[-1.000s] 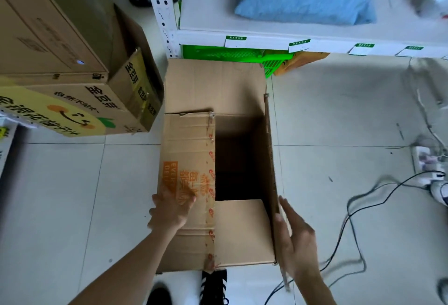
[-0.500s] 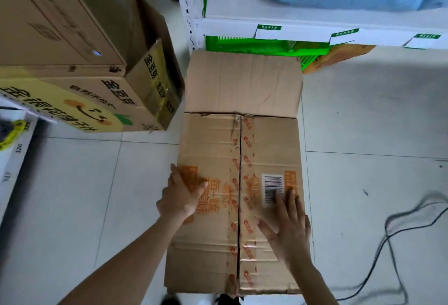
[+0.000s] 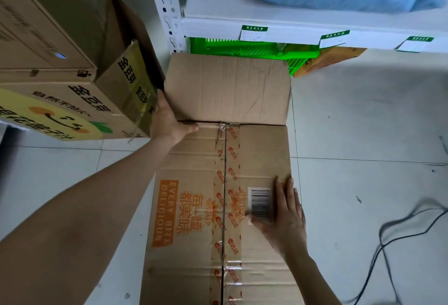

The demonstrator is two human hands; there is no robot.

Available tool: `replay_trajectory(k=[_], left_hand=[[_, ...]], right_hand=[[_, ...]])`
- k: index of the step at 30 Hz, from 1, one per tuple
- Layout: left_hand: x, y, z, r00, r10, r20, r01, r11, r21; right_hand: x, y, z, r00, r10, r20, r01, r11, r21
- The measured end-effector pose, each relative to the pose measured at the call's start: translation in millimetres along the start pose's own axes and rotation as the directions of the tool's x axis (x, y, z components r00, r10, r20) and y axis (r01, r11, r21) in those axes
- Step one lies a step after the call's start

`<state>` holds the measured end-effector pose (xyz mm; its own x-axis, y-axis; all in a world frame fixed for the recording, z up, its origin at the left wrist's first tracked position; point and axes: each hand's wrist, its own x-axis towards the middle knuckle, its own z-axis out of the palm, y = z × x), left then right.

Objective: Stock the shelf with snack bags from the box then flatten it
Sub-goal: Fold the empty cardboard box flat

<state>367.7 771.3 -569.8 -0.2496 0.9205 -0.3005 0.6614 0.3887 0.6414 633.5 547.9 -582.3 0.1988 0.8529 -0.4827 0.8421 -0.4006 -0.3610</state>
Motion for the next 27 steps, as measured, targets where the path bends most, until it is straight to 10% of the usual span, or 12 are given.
replay_trajectory(k=[27], left_hand=[[-142.5, -18.7, -67.2, 0.957, -0.083, 0.276, 0.117, 0.987, -0.108]], right_hand=[[-85.4, 6.2, -25.9, 0.978, 0.180, 0.106, -0.184, 0.982, 0.031]])
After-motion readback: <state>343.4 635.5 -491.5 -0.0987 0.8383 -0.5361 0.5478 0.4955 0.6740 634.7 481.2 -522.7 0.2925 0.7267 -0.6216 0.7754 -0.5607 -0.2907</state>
